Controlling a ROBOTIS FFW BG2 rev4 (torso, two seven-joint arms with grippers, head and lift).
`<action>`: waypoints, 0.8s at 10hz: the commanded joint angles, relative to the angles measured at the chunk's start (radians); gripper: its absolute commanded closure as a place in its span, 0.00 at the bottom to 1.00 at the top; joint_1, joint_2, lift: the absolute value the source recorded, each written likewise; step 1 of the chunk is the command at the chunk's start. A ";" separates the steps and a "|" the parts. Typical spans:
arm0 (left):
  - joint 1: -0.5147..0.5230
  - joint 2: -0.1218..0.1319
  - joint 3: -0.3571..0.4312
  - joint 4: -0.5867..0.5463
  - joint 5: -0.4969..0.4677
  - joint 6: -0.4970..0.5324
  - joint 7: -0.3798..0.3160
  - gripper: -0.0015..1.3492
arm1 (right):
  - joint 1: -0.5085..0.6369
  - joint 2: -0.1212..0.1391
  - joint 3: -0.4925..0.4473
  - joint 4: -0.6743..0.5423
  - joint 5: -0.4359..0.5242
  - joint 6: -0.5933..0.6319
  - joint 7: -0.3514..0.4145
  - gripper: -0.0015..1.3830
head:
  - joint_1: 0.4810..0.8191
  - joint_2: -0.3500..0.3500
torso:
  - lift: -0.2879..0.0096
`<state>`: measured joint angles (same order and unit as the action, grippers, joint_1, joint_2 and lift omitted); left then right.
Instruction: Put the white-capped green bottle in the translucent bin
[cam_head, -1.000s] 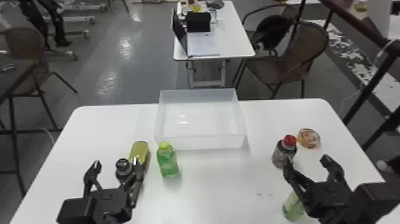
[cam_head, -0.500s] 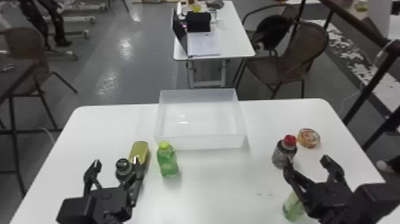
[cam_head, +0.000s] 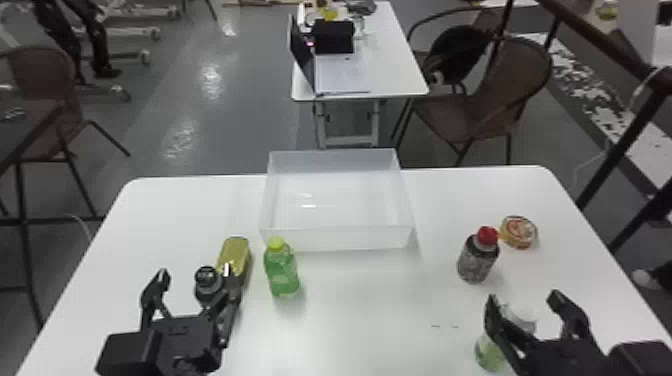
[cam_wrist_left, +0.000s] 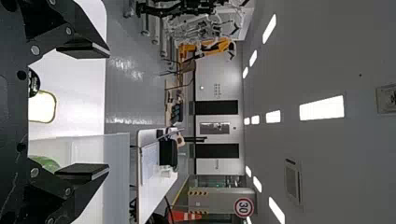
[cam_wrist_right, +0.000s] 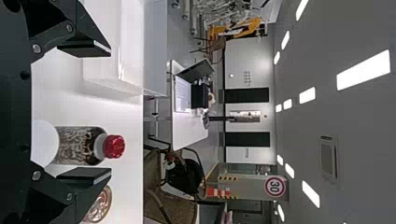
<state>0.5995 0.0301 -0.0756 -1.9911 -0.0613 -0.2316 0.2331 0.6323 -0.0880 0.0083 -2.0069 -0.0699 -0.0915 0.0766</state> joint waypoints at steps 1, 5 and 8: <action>0.002 0.001 0.002 0.000 0.000 0.002 0.000 0.30 | 0.029 -0.001 -0.016 0.023 -0.007 0.001 0.000 0.26 | 0.63 0.54 | 0.90; 0.005 0.004 0.003 0.000 0.005 0.002 0.000 0.30 | 0.053 -0.001 -0.041 0.073 0.005 0.001 0.002 0.26 | 0.63 0.50 | 0.90; 0.005 0.001 0.007 0.002 0.006 -0.003 0.000 0.30 | -0.003 -0.013 -0.047 0.178 -0.008 0.002 0.037 0.26 | 0.63 0.49 | 0.90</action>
<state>0.6049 0.0310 -0.0694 -1.9911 -0.0553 -0.2332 0.2332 0.6471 -0.0965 -0.0356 -1.8537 -0.0775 -0.0903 0.1078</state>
